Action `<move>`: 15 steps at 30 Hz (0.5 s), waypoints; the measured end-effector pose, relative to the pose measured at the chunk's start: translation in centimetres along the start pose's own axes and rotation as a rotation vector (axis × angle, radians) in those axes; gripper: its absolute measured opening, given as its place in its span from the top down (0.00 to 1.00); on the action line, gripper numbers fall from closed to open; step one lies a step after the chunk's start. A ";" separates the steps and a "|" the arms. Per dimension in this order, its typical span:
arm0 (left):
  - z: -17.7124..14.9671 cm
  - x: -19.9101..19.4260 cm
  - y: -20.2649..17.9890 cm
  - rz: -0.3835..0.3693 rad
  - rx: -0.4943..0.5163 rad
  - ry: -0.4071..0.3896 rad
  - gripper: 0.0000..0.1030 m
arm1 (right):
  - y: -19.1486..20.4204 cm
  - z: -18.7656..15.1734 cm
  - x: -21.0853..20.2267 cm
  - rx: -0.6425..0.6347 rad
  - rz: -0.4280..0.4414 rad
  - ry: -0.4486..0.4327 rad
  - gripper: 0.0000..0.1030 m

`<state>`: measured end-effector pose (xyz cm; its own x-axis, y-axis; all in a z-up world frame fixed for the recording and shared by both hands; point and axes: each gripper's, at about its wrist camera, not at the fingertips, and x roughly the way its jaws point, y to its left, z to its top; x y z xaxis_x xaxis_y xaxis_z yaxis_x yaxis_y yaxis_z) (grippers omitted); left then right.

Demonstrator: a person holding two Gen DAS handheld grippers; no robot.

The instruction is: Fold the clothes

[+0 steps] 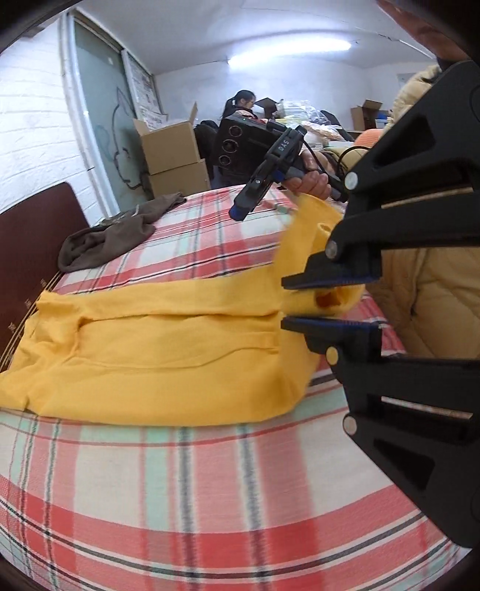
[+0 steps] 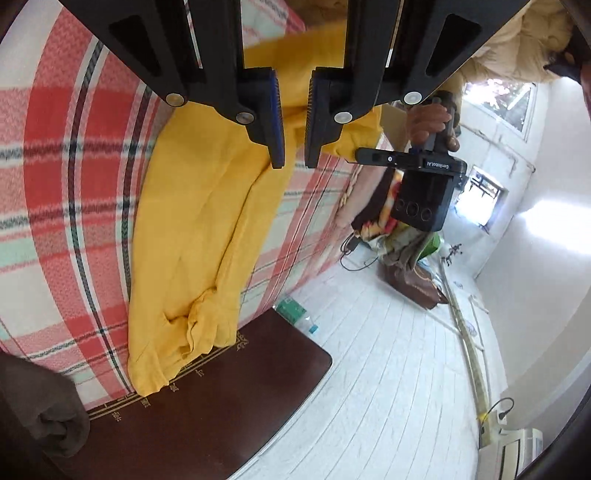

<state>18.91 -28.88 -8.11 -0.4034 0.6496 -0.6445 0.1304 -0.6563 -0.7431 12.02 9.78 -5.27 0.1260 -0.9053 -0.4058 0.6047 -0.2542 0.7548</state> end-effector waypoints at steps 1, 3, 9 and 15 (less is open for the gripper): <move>1.0 0.3 0.2 0.005 -0.011 -0.001 0.84 | -0.5 0.8 0.1 0.005 -0.015 -0.008 0.90; 2.7 0.8 0.4 0.016 -0.023 -0.002 0.84 | -1.0 2.0 0.3 -0.025 -0.085 -0.001 0.87; 1.9 2.8 0.7 0.102 0.056 0.051 0.84 | 1.5 -1.2 0.6 -0.336 -0.207 0.178 0.43; -3.3 2.1 2.3 0.167 0.085 0.092 0.31 | -0.1 -6.8 0.7 -0.233 -0.186 0.355 0.42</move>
<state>21.34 -27.79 -11.75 -0.2979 0.5588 -0.7739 0.1101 -0.7852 -0.6093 17.41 11.48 -9.08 0.2357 -0.6689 -0.7050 0.7977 -0.2812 0.5335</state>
